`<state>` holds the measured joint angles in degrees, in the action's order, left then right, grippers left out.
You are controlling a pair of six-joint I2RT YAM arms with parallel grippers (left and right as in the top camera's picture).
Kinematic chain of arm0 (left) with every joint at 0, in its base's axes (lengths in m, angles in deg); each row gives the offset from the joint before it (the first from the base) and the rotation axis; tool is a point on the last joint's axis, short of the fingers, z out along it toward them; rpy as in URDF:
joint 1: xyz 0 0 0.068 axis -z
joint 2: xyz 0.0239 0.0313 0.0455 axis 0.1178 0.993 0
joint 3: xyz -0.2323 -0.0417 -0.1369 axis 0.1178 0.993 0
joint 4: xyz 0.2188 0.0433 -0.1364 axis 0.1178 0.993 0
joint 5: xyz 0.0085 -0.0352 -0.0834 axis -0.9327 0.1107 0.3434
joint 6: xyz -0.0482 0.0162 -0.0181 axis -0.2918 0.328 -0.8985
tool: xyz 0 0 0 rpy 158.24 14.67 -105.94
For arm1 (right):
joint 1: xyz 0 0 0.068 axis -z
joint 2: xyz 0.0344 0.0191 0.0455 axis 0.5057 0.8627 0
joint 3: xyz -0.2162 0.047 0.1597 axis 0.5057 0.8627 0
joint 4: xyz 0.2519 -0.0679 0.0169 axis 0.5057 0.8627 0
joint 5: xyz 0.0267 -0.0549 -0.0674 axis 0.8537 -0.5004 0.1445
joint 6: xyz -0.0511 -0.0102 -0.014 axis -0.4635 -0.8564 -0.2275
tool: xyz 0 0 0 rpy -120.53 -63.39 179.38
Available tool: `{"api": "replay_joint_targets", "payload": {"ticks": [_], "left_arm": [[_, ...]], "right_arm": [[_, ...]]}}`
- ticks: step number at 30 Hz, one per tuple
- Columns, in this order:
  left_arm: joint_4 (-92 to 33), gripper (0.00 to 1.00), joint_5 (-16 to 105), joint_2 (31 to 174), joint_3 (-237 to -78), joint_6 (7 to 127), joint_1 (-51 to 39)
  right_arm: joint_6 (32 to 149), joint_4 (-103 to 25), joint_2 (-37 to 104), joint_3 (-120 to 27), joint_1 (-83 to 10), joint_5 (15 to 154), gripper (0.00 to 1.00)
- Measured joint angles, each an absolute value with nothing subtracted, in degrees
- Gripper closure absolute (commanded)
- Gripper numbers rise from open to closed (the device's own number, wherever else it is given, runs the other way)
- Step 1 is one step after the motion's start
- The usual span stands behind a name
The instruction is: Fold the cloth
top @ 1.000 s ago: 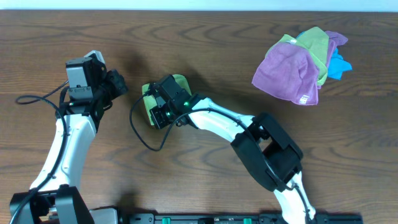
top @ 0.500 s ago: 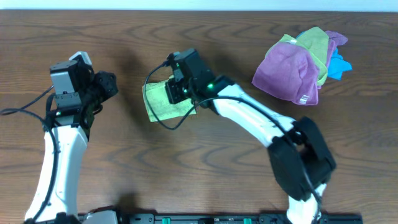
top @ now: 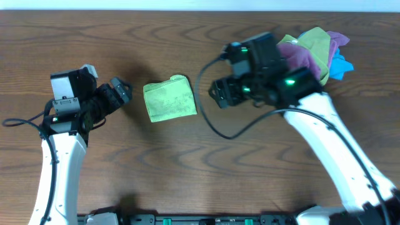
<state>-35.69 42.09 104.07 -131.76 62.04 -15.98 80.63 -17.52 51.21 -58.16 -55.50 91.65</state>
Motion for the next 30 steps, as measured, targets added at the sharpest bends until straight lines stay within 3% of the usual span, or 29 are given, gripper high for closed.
{"api": "replay_joint_targets", "payload": {"ticks": [8, 23, 30], "left_arm": [[-30.31, 0.05, 44.05, 104.07, -131.76, 59.83, -15.98], [-26.33, 0.04, 47.70, 109.44, -131.61, 56.40, -15.98], [-27.58, 0.05, 49.98, 115.87, -131.30, 55.13, -15.98]], "right_arm": [[79.47, -12.15, 40.34, -52.98, -49.30, 87.06, 0.01], [84.06, -17.70, -5.45, -15.65, -33.58, 87.58, 0.01], [88.10, -18.57, -13.88, -12.42, -32.53, 88.37, 0.01]]}}
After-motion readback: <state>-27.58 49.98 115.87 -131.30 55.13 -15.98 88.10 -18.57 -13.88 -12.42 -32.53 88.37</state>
